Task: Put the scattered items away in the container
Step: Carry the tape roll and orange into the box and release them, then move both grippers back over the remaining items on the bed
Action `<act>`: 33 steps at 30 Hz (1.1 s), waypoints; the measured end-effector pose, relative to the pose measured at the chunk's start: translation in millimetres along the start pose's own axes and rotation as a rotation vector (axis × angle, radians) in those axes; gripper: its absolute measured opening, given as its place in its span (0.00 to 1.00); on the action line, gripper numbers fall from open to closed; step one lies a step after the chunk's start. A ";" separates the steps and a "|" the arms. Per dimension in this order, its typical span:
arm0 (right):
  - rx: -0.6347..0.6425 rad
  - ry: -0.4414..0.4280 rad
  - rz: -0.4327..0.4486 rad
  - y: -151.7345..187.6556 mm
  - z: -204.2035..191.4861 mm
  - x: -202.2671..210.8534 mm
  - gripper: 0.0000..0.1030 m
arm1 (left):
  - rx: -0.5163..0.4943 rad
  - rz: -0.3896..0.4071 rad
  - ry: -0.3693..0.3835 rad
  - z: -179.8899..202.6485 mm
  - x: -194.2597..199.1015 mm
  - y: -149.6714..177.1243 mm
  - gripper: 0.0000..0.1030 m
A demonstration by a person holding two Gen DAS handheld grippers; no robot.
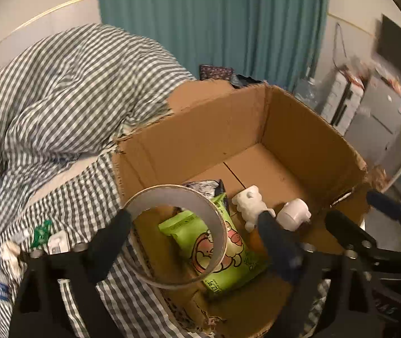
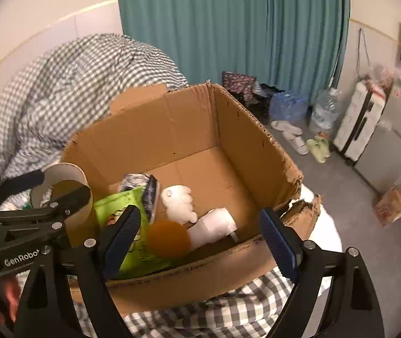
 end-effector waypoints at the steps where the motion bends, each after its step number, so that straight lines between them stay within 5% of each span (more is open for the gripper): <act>1: -0.005 -0.005 0.002 -0.3 1.6 1.7 0.83 | 0.007 0.002 -0.009 -2.9 2.4 0.5 0.93; 17: 0.005 -0.062 0.049 10.2 -13.4 54.7 0.83 | 0.057 0.075 -0.066 -28.9 77.9 11.9 1.00; 21: 0.036 -0.088 0.063 15.8 -26.8 69.5 0.83 | 0.137 0.052 -0.106 -62.0 92.0 46.6 1.00; 33: 0.190 -0.235 0.025 60.2 -126.0 85.8 0.83 | 0.481 -0.051 -0.438 -222.2 143.3 206.2 1.00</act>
Point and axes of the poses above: each gripper's, at about its wrist camera, not at the fingertips, and x roughly against the way its jaws point, z to its right, y to its underside, the point moved 4 cm from there along -x, roughly the way its jaws point, and after that the axes turned 4 degrees about y, right-handed, at the moved point
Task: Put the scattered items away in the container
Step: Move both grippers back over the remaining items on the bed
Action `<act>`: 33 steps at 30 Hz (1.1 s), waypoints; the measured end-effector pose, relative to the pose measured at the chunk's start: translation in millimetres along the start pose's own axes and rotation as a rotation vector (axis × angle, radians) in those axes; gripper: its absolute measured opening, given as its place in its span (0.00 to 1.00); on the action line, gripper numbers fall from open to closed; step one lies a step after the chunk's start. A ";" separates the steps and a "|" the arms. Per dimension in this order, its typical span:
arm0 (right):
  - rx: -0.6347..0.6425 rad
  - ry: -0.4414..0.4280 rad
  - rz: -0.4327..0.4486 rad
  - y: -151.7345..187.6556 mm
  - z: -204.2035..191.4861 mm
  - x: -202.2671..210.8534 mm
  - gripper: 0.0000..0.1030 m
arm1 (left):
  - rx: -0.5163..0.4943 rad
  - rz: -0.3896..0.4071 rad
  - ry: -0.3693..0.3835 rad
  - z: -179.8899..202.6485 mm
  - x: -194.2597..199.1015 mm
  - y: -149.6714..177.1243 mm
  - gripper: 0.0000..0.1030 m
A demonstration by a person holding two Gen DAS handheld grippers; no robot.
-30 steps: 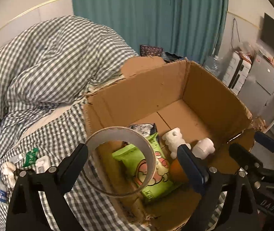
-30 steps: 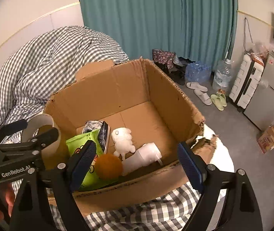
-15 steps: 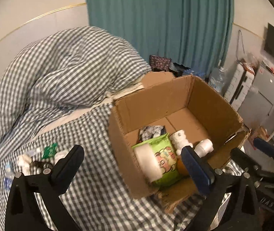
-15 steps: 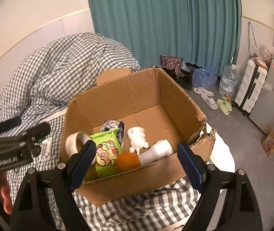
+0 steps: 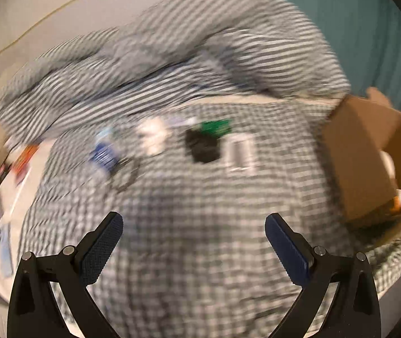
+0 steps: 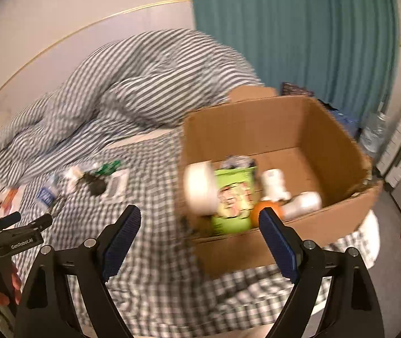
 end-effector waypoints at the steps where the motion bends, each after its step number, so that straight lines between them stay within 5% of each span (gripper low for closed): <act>1: 0.013 -0.012 -0.006 3.2 -9.5 -1.1 0.83 | 0.016 0.001 -0.015 -11.7 0.8 5.0 1.00; 15: 0.165 -0.148 -0.095 32.9 -150.0 -33.7 0.83 | 0.120 0.010 -0.061 -111.8 10.0 35.9 1.00; 23: 0.208 -0.142 -0.145 33.0 -190.9 -77.2 0.83 | 0.206 -0.037 -0.080 -166.4 -32.1 30.5 1.00; 33: 0.259 -0.102 -0.203 25.3 -209.0 -140.6 0.83 | 0.225 -0.022 -0.110 -205.1 -112.4 -16.6 1.00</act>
Point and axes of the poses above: each gripper's, at about its wrist camera, not at the fingertips, and x roughly against the way its jaws point, z to its right, y to its underside, the point moved 4 cm from there along -x, roughly the way its jaws point, and after that the axes turned 4 degrees about y, right-handed, at the moved point
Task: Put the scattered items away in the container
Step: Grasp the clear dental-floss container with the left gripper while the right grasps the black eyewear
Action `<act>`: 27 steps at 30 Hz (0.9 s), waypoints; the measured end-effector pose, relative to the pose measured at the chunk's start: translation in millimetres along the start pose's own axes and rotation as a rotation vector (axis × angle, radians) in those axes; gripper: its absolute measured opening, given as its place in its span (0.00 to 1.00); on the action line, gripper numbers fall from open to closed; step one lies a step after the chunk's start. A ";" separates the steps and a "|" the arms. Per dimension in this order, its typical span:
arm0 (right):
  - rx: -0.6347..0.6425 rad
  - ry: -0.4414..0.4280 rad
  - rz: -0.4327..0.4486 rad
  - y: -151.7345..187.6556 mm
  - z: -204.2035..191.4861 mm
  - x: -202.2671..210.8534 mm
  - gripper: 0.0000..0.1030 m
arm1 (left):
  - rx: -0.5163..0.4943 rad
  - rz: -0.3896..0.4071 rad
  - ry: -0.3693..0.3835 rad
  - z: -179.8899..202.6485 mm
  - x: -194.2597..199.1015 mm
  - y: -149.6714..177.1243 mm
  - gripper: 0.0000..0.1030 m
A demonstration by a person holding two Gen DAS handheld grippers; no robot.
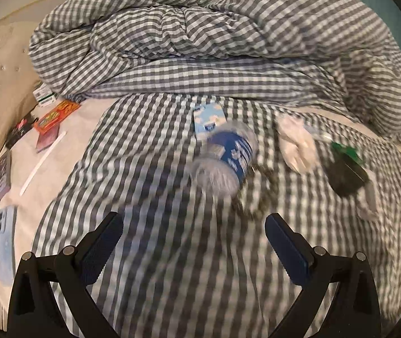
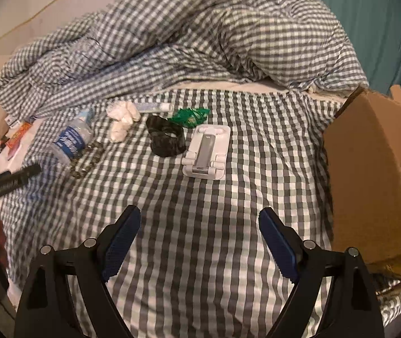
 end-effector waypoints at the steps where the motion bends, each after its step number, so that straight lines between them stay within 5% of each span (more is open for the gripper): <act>1: 0.002 0.003 -0.013 -0.7 0.1 -8.0 0.83 | -0.007 0.003 0.007 1.2 -7.7 -5.1 1.00; 10: 0.016 0.028 -0.079 -4.3 6.3 -48.7 0.83 | -0.109 -0.034 -0.041 18.1 -79.7 -30.4 1.00; 22: 0.055 0.020 -0.046 -36.7 -2.4 -70.5 0.83 | -0.069 -0.102 0.029 30.4 -126.8 -26.8 0.99; 24: 0.072 0.007 -0.031 -47.0 -8.0 -72.9 0.83 | -0.075 -0.085 0.026 31.5 -125.8 -27.2 0.88; 26: 0.088 -0.022 -0.006 -57.1 -14.5 -74.3 0.83 | -0.078 -0.090 0.050 31.9 -124.0 -27.6 0.62; 27: 0.098 -0.031 0.005 -62.3 -18.5 -76.3 0.83 | -0.070 -0.093 0.064 31.8 -121.6 -28.2 0.62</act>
Point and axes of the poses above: each gripper's, at about its wrist camera, not at the fingertips, and x roughly against the way its jaws point, z to its right, y to its underside, the point moved 4 cm from there along -x, roughly the way its jaws point, and after that the axes turned 4 degrees about y, right-handed, at the moved point
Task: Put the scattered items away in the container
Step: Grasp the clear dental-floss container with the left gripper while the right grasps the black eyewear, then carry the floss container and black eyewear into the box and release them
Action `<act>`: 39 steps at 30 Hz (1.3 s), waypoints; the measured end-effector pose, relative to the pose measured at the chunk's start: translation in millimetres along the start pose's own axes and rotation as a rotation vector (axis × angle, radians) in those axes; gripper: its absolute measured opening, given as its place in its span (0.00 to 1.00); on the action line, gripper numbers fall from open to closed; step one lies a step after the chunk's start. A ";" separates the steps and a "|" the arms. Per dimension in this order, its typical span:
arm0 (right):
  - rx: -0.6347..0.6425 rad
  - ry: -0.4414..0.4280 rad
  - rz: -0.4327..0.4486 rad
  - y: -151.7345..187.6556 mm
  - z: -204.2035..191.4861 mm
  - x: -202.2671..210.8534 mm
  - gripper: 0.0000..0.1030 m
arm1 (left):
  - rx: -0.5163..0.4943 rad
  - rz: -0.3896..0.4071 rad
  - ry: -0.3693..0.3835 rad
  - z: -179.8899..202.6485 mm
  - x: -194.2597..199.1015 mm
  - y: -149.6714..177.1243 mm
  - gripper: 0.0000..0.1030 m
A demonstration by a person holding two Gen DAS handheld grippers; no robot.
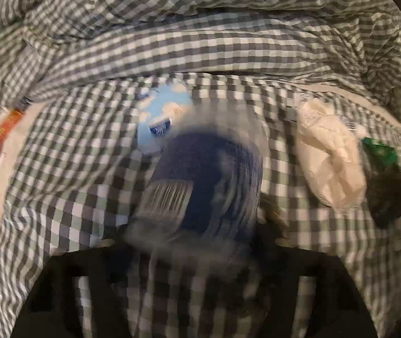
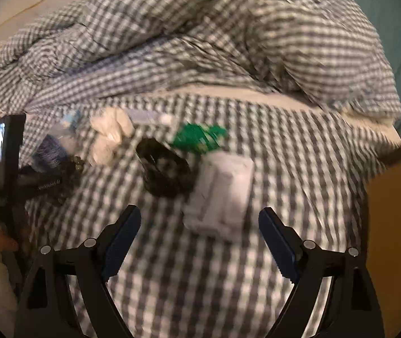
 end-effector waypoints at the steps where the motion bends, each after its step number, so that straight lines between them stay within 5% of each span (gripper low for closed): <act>1: 0.011 -0.005 0.007 -4.3 -2.7 -2.4 0.83 | 0.001 0.003 -0.010 -0.1 2.7 0.4 0.62; 9: 0.042 -0.086 -0.054 -27.1 -19.1 -49.1 0.83 | 0.004 0.052 -0.040 -6.1 41.6 1.5 0.58; 16: 0.103 -0.033 -0.094 -31.3 -38.8 -84.7 0.82 | 0.018 0.056 -0.057 -16.4 63.2 11.9 0.57; 19: 0.120 -0.028 -0.109 -28.4 -42.7 -93.7 0.59 | 0.009 0.050 -0.051 -16.4 66.1 16.9 0.57; 21: 0.116 -0.021 -0.137 -26.3 -43.6 -99.1 0.57 | 0.010 0.047 -0.048 -17.2 67.0 18.9 0.57; 39: 0.031 -0.115 -0.030 -20.8 -33.5 14.2 0.53 | -0.038 0.132 -0.026 14.7 127.5 16.0 0.49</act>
Point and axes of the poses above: each gripper's, at about its wrist camera, not at the fingertips, and x roughly against the way its jaws point, z to its right, y to its underside, the point moved 4 cm from there along -x, roughly the way its jaws point, and after that the axes turned 4 degrees about y, right-handed, at the moved point
